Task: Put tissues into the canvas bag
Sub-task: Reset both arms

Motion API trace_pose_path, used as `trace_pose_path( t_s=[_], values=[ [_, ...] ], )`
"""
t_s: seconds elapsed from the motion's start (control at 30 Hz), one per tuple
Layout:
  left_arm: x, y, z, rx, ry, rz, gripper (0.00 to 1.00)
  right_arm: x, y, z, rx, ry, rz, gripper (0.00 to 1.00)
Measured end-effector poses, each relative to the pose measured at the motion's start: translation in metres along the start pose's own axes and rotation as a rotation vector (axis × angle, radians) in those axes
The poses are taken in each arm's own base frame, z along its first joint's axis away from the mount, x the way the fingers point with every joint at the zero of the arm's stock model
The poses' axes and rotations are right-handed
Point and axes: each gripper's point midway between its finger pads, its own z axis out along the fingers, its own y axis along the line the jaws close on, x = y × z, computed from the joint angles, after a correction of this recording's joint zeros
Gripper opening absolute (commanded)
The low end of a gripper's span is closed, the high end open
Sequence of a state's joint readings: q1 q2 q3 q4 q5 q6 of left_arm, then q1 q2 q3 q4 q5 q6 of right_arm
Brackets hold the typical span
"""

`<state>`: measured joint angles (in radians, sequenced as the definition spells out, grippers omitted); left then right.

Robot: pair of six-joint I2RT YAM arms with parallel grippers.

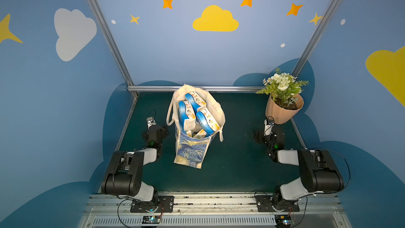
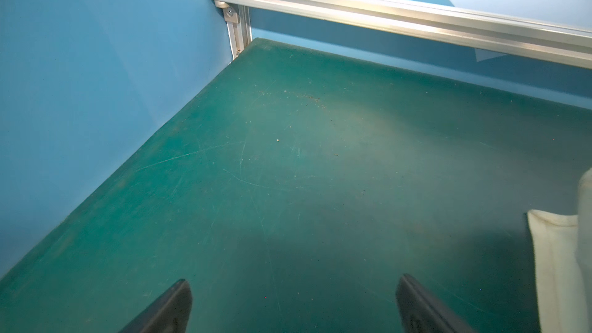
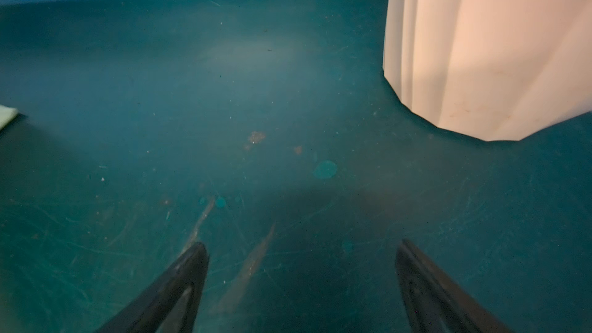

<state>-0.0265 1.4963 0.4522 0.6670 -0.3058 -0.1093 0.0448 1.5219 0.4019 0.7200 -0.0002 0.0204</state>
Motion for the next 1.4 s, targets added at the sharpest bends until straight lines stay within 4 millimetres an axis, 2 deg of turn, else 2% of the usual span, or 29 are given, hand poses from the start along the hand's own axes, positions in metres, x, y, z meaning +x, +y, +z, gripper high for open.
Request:
trace_pose_path(
  t_s=[0.27,1.4],
  values=[
    [0.001,0.000,0.000,0.002,0.005,0.002,1.00,-0.012,-0.002,0.000,0.010,-0.047,-0.010,0.96],
    [0.001,-0.001,0.000,0.003,0.005,0.002,1.00,-0.014,-0.003,0.000,0.013,-0.054,-0.019,0.96]
  ],
)
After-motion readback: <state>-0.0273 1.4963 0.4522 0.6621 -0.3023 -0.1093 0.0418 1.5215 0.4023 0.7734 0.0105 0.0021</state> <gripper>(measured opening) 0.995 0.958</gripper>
